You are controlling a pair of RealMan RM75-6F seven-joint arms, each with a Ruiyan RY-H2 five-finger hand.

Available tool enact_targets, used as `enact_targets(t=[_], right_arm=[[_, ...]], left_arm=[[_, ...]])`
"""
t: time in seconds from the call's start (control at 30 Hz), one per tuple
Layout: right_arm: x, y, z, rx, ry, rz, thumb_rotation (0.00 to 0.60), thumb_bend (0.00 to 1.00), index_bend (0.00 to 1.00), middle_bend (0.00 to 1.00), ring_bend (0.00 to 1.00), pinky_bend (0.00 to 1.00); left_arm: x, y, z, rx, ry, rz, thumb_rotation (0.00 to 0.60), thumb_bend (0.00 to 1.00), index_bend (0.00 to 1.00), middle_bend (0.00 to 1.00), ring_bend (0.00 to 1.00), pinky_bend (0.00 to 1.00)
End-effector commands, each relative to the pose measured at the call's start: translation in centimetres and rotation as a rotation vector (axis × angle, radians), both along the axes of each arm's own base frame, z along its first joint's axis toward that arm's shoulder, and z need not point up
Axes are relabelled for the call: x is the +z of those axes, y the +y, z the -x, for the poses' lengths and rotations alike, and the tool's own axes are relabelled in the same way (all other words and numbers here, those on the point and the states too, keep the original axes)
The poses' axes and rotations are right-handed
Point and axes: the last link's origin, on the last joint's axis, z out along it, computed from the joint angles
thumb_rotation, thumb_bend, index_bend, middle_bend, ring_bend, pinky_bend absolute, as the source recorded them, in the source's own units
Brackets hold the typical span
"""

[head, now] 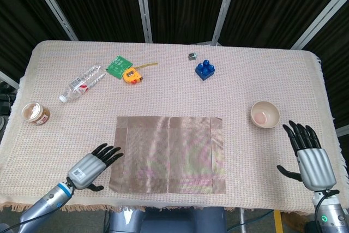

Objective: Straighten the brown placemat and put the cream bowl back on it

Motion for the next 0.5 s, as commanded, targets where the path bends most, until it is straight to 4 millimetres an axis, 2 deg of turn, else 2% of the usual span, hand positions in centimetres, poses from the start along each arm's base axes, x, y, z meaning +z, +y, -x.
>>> enact_targets(t=[0.03,0.17,0.27,0.37,0.5], right_arm=[[-0.3,-0.5,0.7,-0.027,0.008,-0.007,0.600,0.00,0.00,0.00,0.00,0.00],[-0.6,-1.1,1.4,-0.055,0.020,-0.024,0.600,0.00,0.00,0.00,0.00,0.00],[-1.0,-1.8,2.0,-0.080,0.025,-0.045,0.600,0.00,0.00,0.00,0.00,0.00],[-1.5,-2.6,2.3,-0.095,0.039,-0.070,0.600,0.00,0.00,0.00,0.00,0.00],[-2.6,-5.0,2.3,-0.097,0.080,-0.146,0.600,0.00,0.02,0.00,0.00,0.00]], left_arm=[[3.8,-0.5,-0.2,0.017,-0.083,-0.105,0.600,0.00,0.00,0.00,0.00,0.00],[7.3,0.1,0.3,0.076,-0.118,-0.306,0.600,0.00,0.00,0.00,0.00,0.00],[9.0,0.6,0.5,0.110,-0.128,-0.451,0.600,0.00,0.00,0.00,0.00,0.00],[9.9,1.2,0.6,0.146,-0.148,-0.541,0.600,0.00,0.00,0.00,0.00,0.00],[10.4,2.0,0.9,0.197,-0.173,-0.623,0.600,0.00,0.00,0.00,0.00,0.00]])
